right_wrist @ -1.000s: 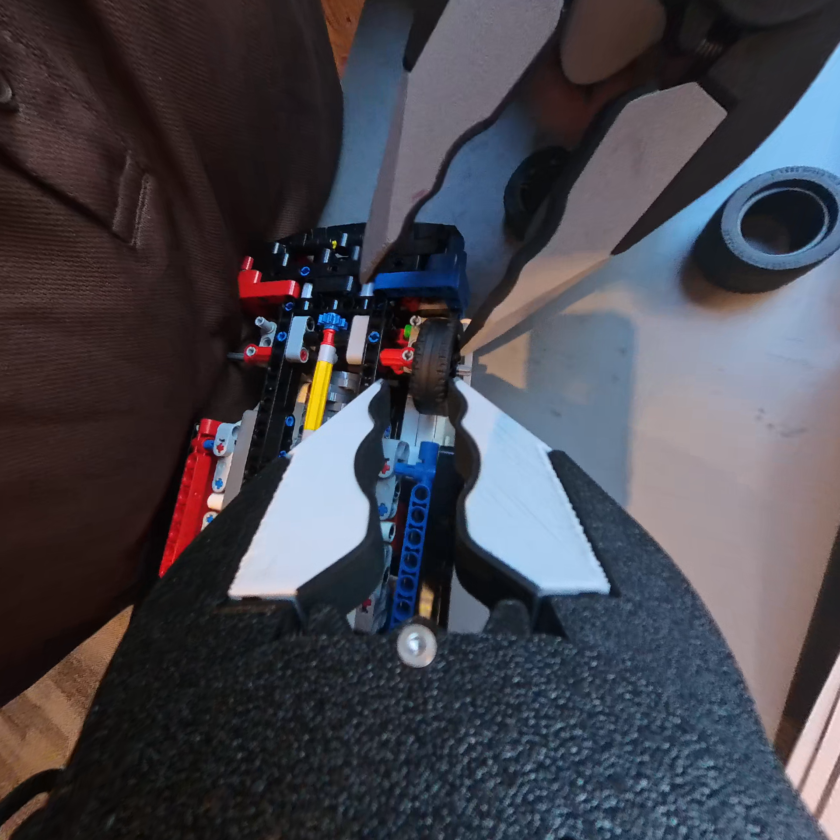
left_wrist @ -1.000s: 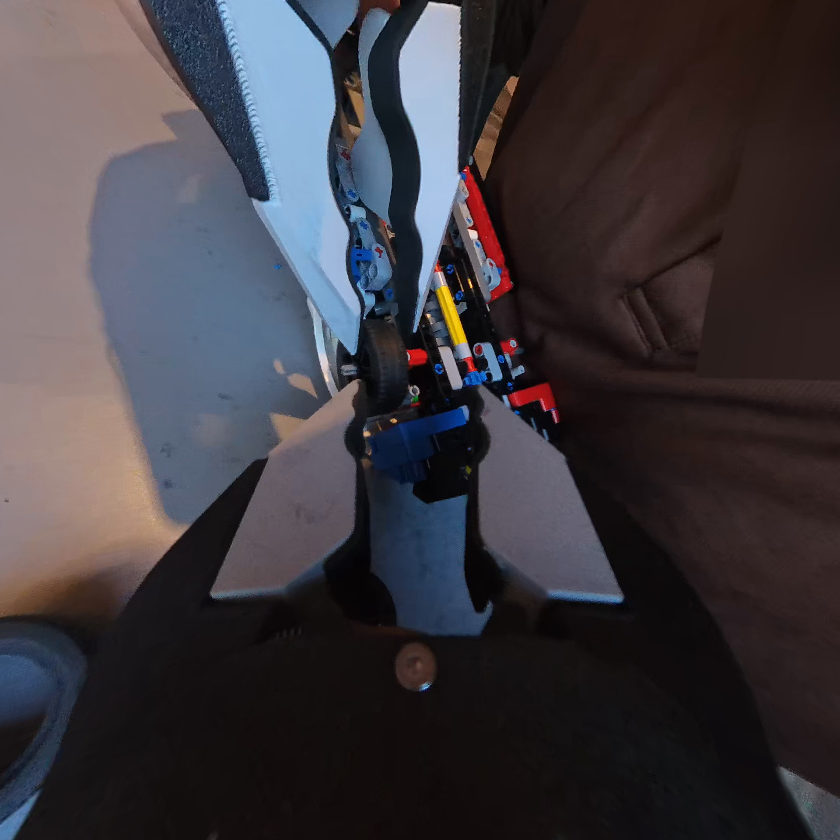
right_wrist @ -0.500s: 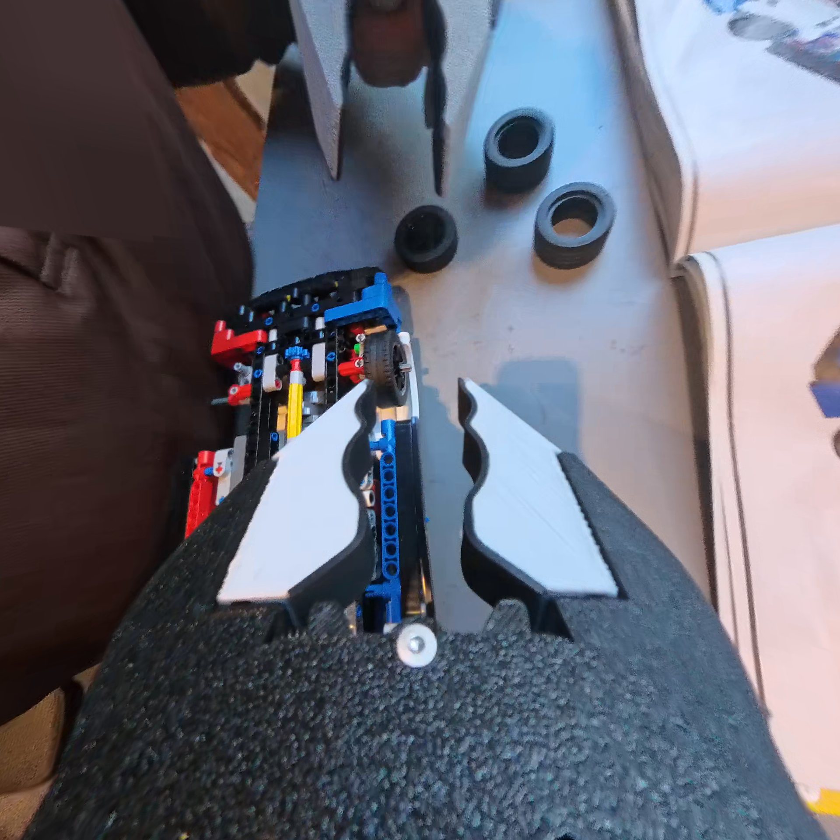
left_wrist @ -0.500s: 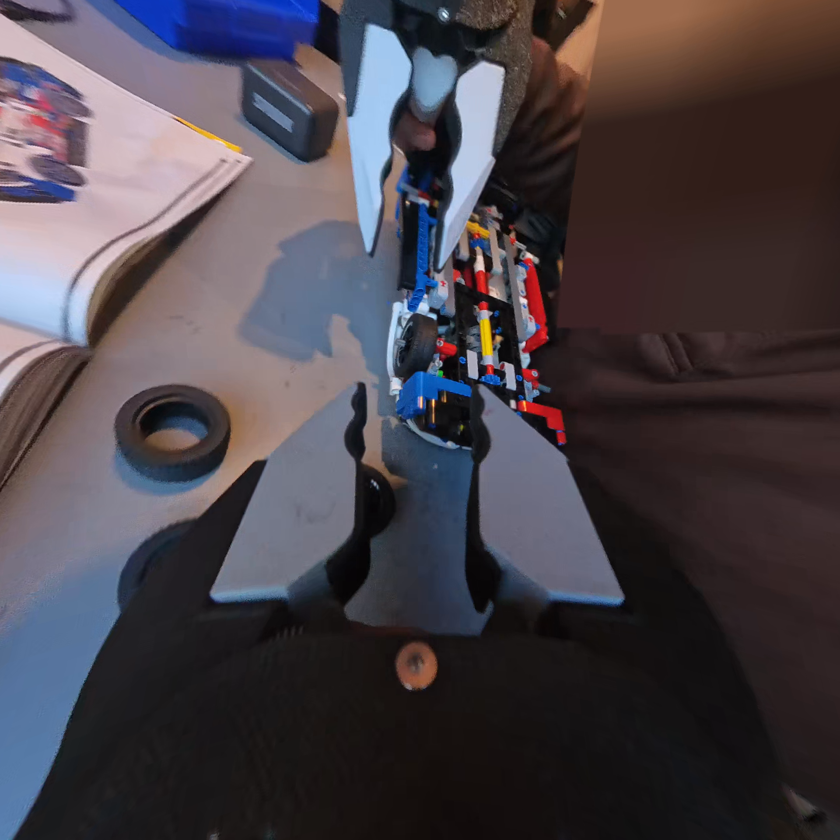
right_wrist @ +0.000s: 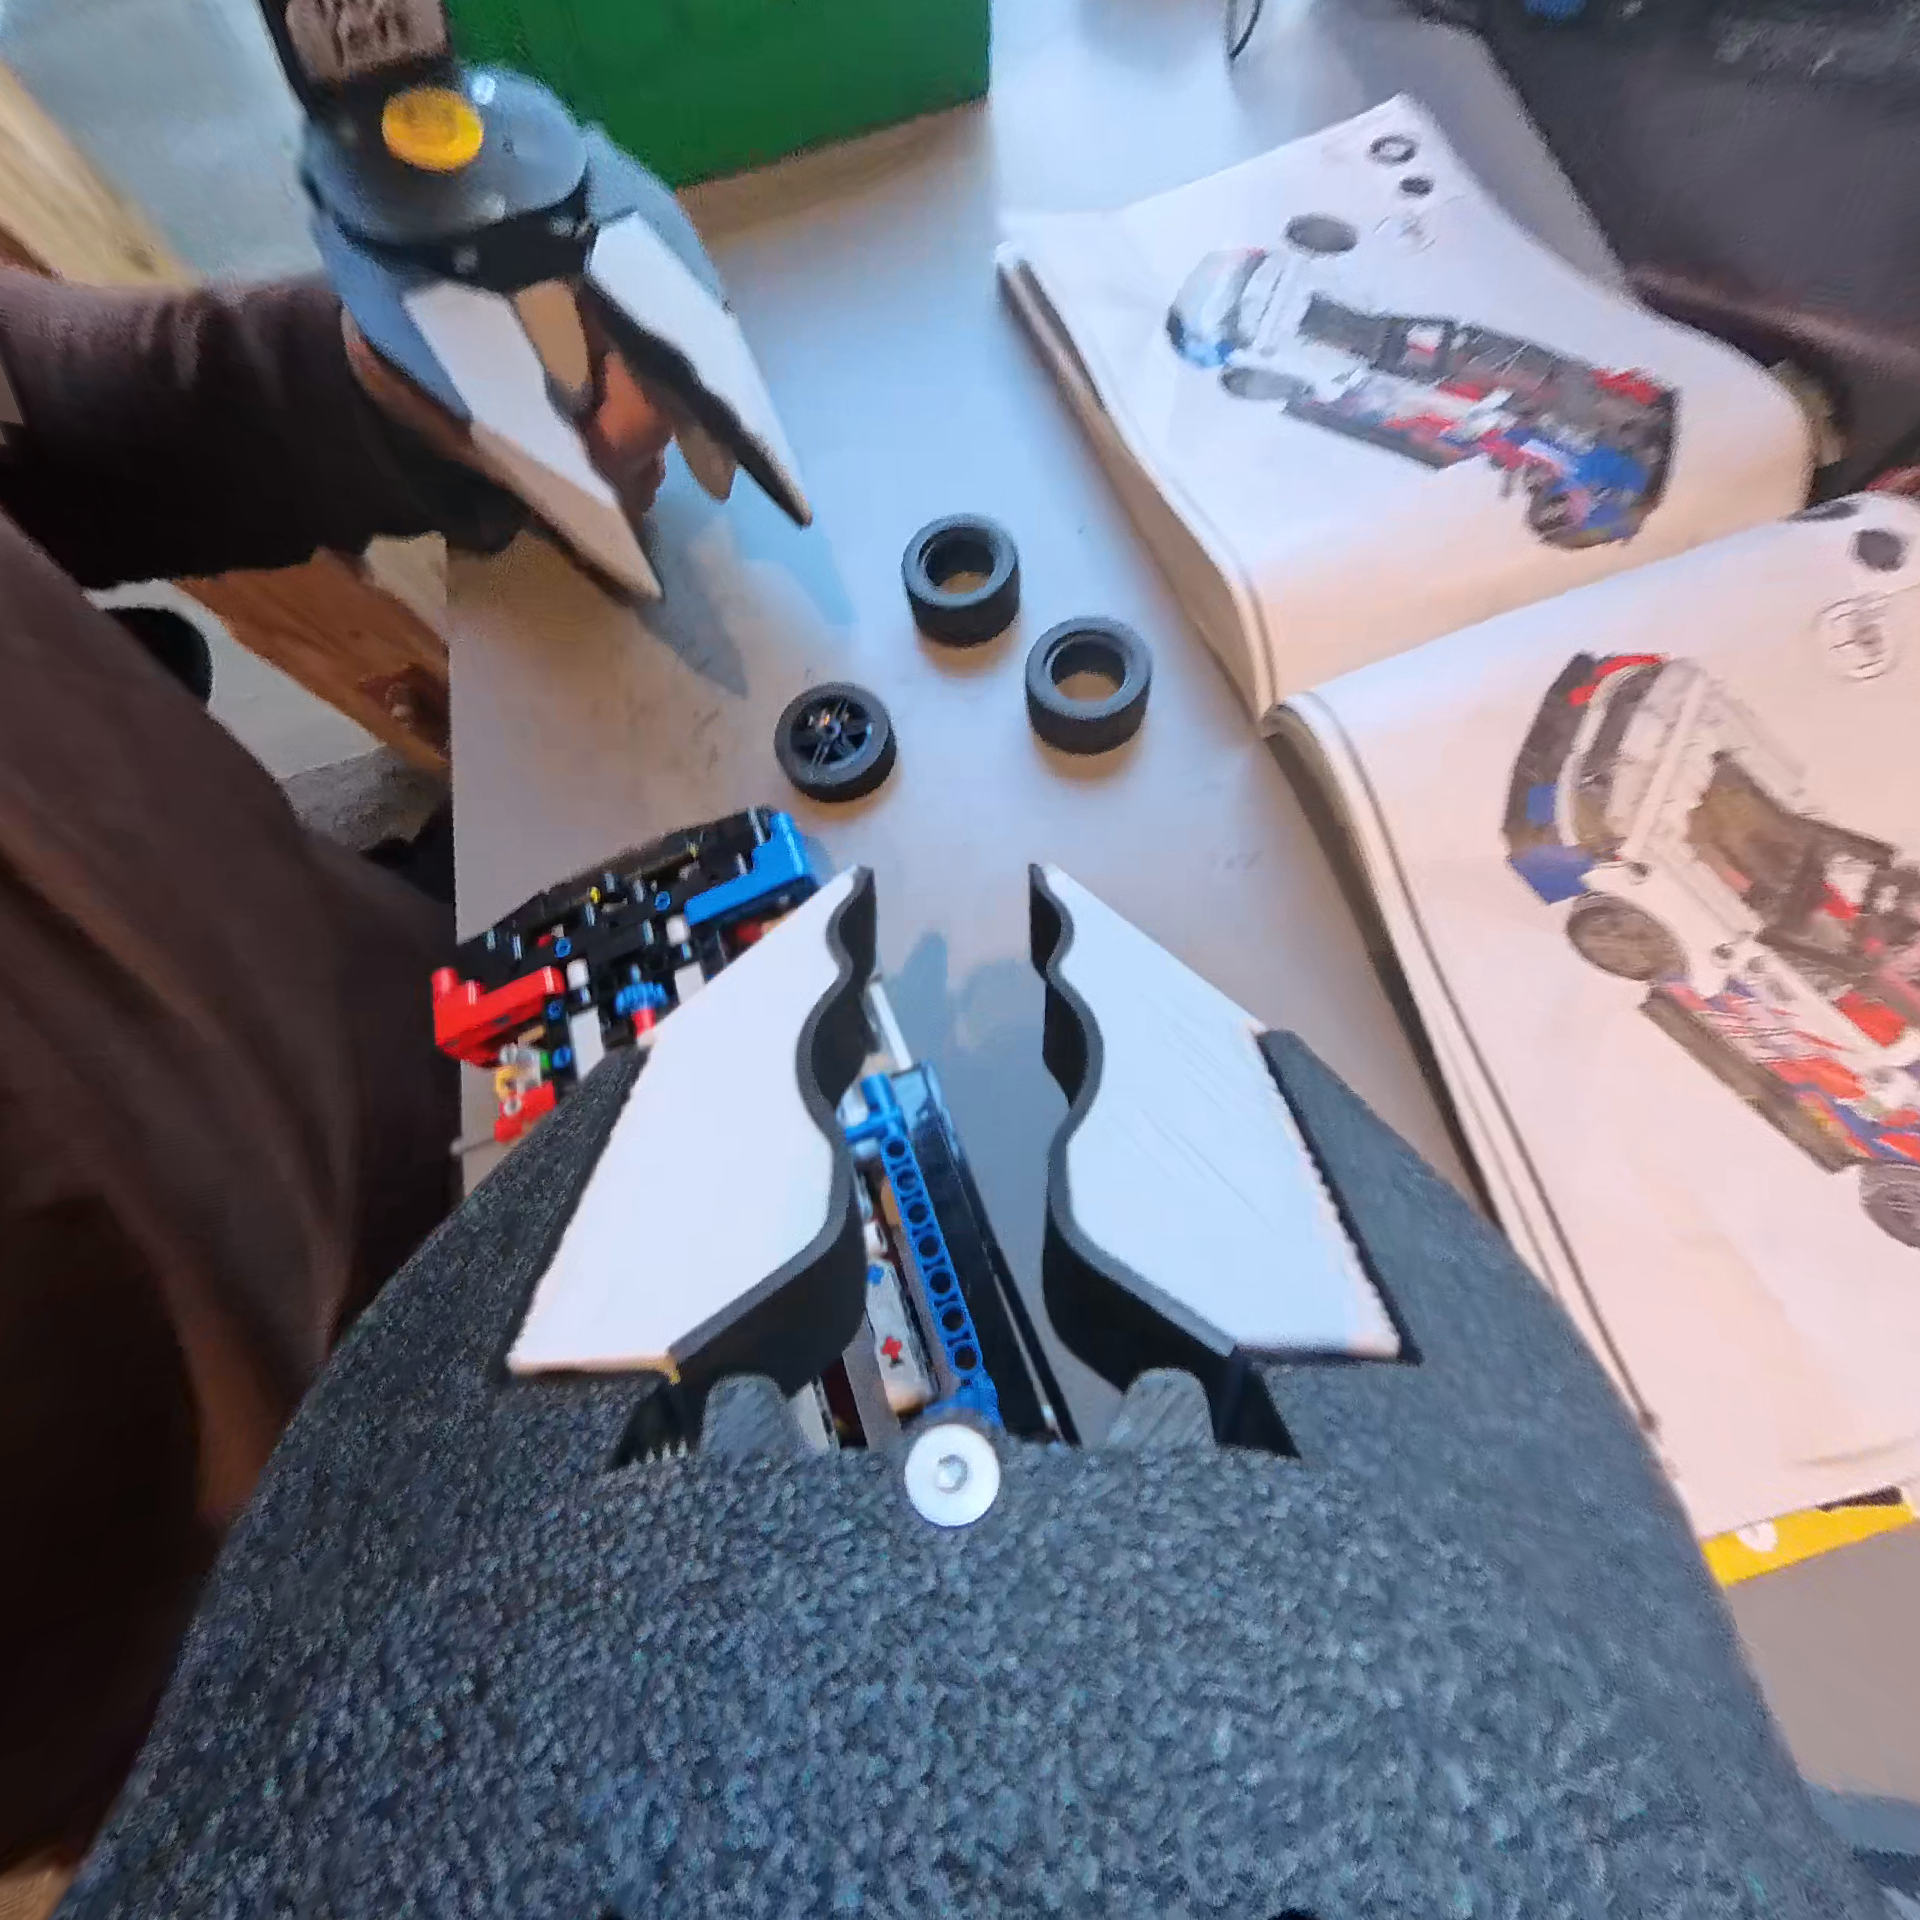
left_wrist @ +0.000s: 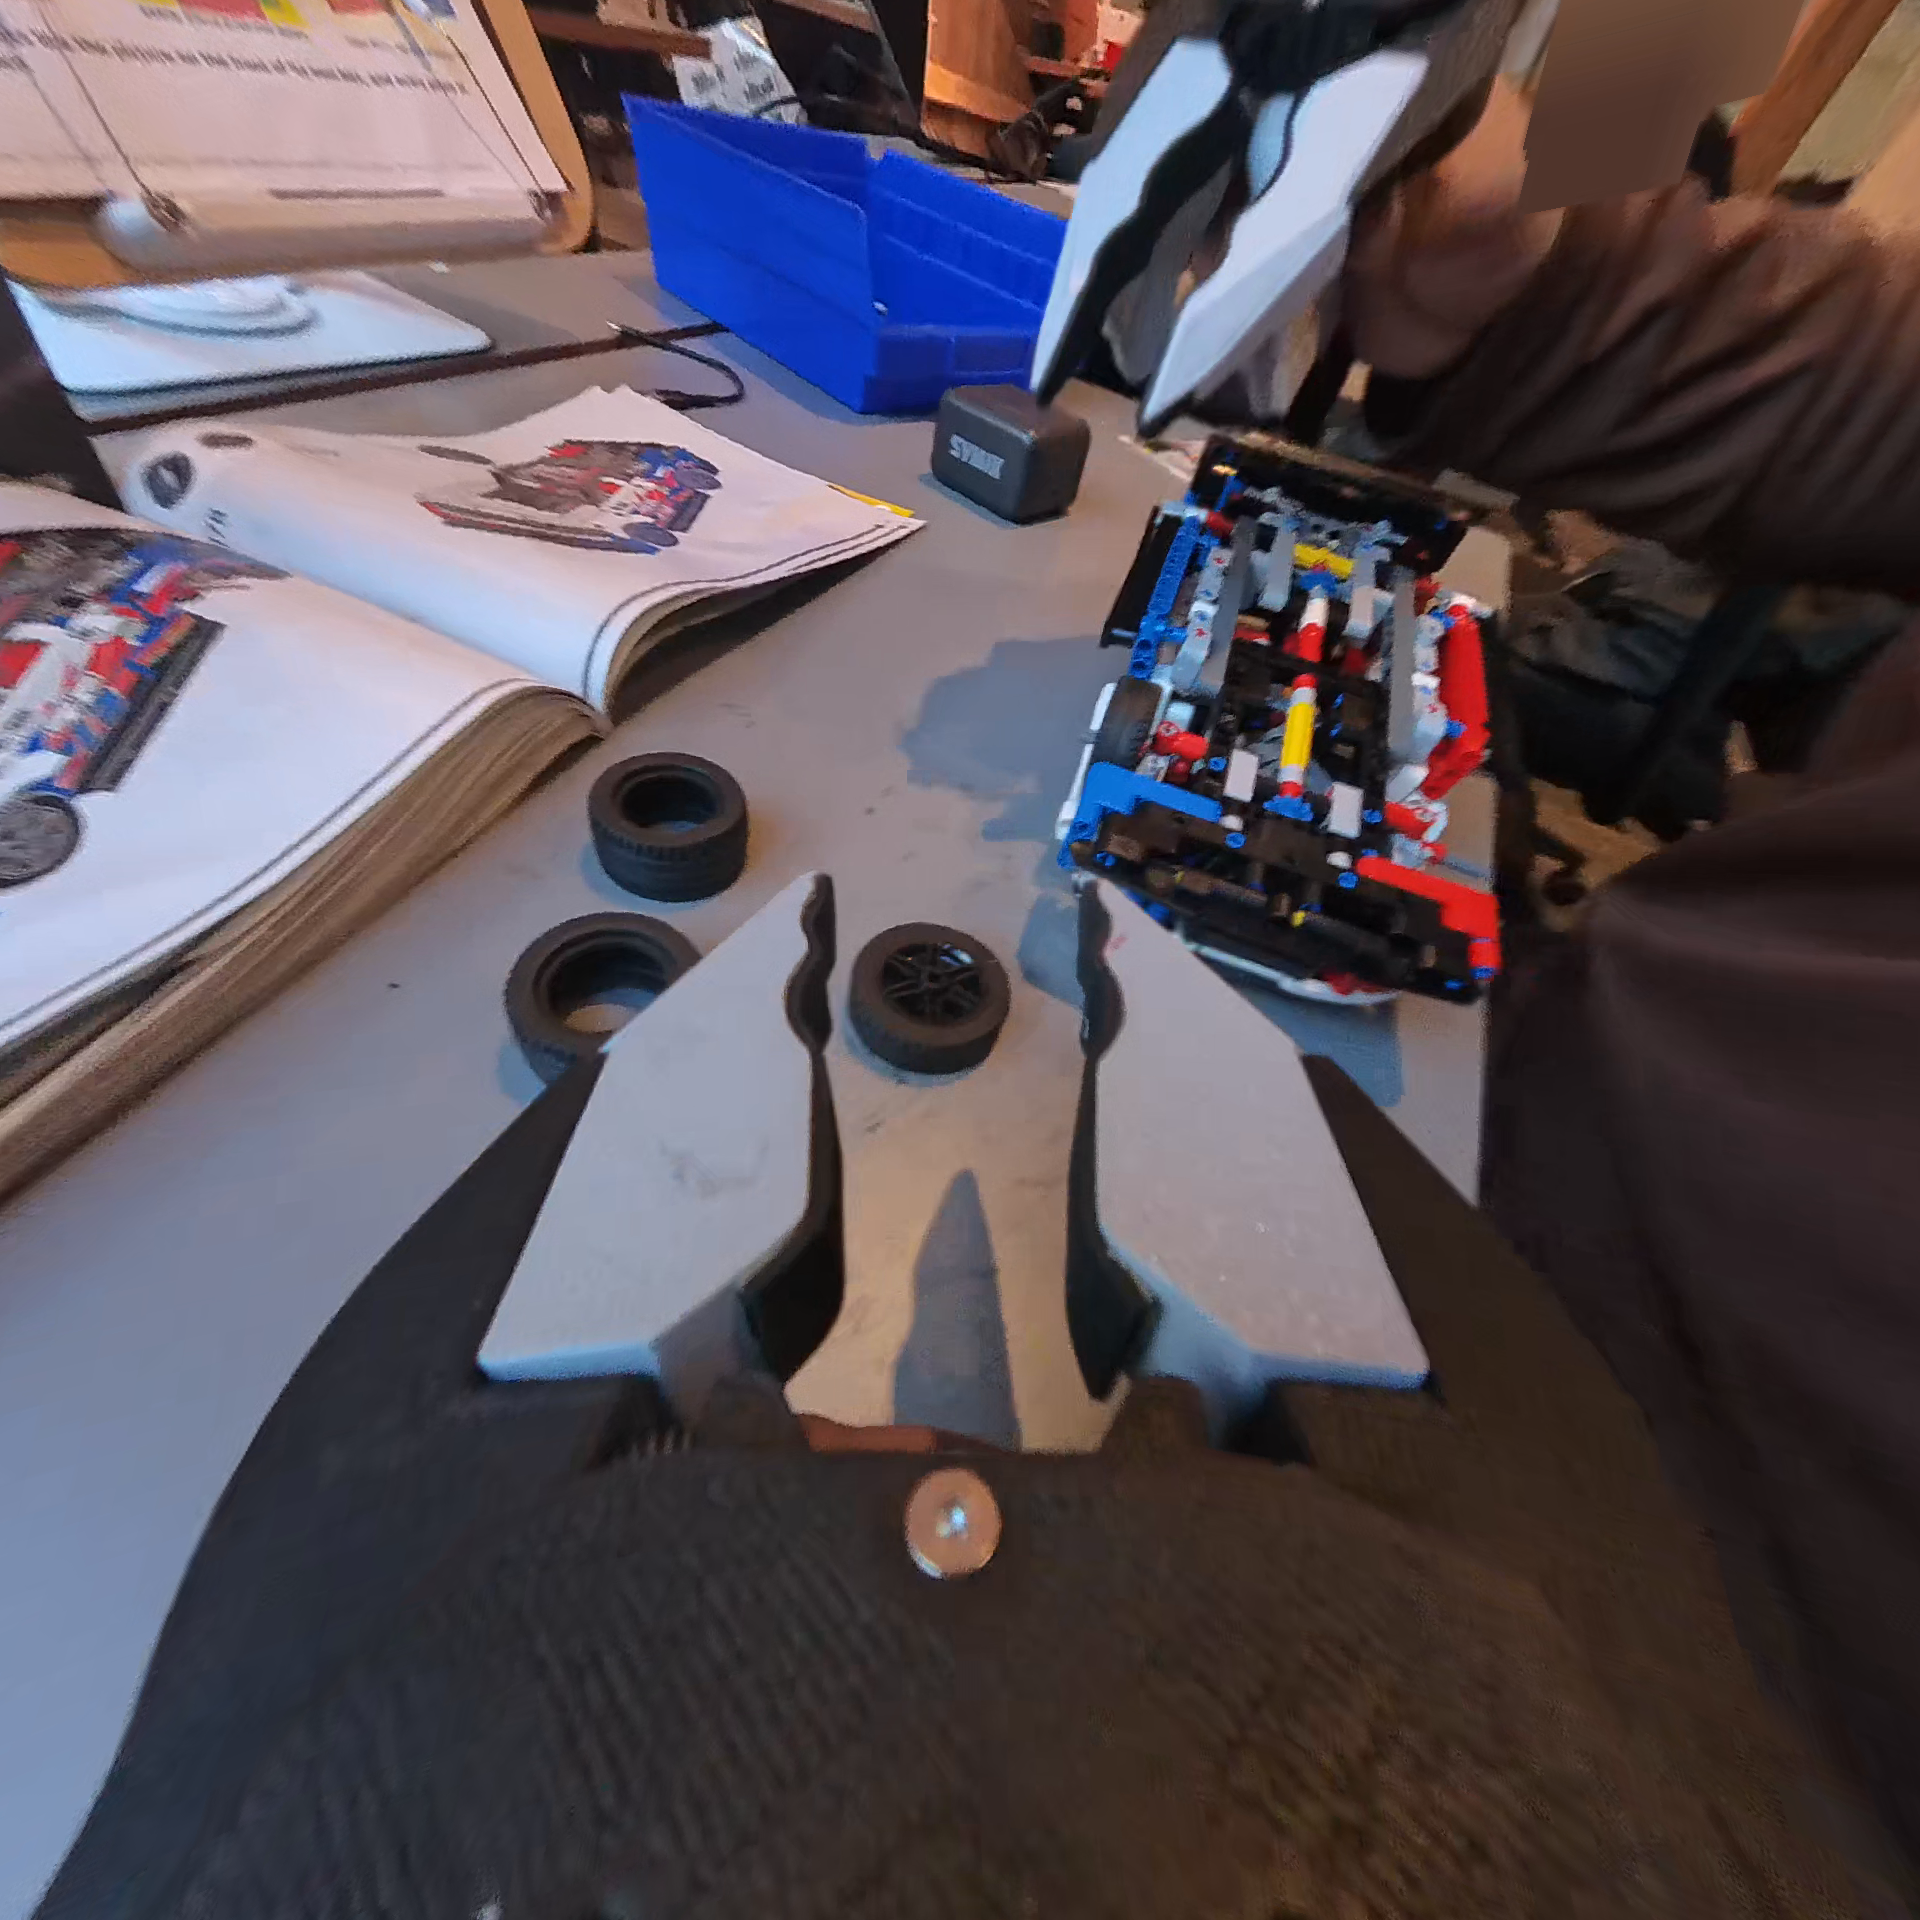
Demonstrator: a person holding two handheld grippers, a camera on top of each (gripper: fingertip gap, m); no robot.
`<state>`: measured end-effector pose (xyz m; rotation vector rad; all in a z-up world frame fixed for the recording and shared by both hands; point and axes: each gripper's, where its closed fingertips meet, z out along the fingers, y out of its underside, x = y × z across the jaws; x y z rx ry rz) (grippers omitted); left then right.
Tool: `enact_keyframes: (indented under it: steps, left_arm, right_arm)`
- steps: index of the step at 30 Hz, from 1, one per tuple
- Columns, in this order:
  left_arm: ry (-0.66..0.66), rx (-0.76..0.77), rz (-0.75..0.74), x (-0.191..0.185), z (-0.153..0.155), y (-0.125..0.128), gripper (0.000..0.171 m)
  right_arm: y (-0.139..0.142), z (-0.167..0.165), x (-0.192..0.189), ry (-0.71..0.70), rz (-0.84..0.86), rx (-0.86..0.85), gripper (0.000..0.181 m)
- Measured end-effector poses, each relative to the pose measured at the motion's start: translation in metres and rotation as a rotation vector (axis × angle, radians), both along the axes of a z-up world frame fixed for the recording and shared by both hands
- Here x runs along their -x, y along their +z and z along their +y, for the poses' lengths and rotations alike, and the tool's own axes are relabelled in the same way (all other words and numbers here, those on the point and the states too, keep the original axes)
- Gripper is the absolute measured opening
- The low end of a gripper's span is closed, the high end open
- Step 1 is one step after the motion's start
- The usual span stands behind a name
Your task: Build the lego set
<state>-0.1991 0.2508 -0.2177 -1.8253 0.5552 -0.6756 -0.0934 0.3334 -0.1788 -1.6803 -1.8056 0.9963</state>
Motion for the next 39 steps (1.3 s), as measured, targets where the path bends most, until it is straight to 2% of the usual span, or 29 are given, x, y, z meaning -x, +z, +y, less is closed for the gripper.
enact_keyframes:
  steps: [2, 8, 11, 17, 29, 33, 37, 39]
  left_arm:
    - [0.034, -0.052, 0.032, 0.006, 0.000, 0.001, 0.044]
    - [0.071, -0.241, -0.066, 0.017, -0.013, 0.030, 0.033]
    - [0.114, -0.259, -0.102, 0.025, -0.014, 0.035, 0.033]
    - [0.140, -0.336, -0.041, 0.025, -0.022, 0.038, 0.033]
    - [0.168, -0.309, -0.040, 0.029, -0.016, 0.035, 0.030]
    - [0.173, -0.284, -0.013, 0.026, -0.007, 0.031, 0.031]
    - [0.220, -0.345, -0.020, 0.032, -0.011, 0.038, 0.033]
    - [0.273, -0.351, -0.040, 0.046, -0.011, 0.041, 0.031]
  right_arm:
    - [0.011, 0.003, 0.006, -0.040, 0.015, -0.004, 0.025]
    - [0.022, 0.002, 0.030, -0.113, 0.005, -0.007, 0.026]
    - [0.021, -0.003, 0.047, -0.114, -0.008, 0.010, 0.026]
    - [0.025, -0.014, 0.068, -0.120, 0.019, 0.028, 0.027]
    - [0.032, -0.020, 0.030, -0.199, 0.137, 0.074, 0.025]
    - [0.029, -0.006, 0.018, -0.236, 0.185, 0.021, 0.022]
    - [0.049, -0.005, 0.022, -0.252, 0.300, 0.165, 0.027]
    - [0.064, -0.008, 0.018, -0.259, 0.344, 0.135, 0.027]
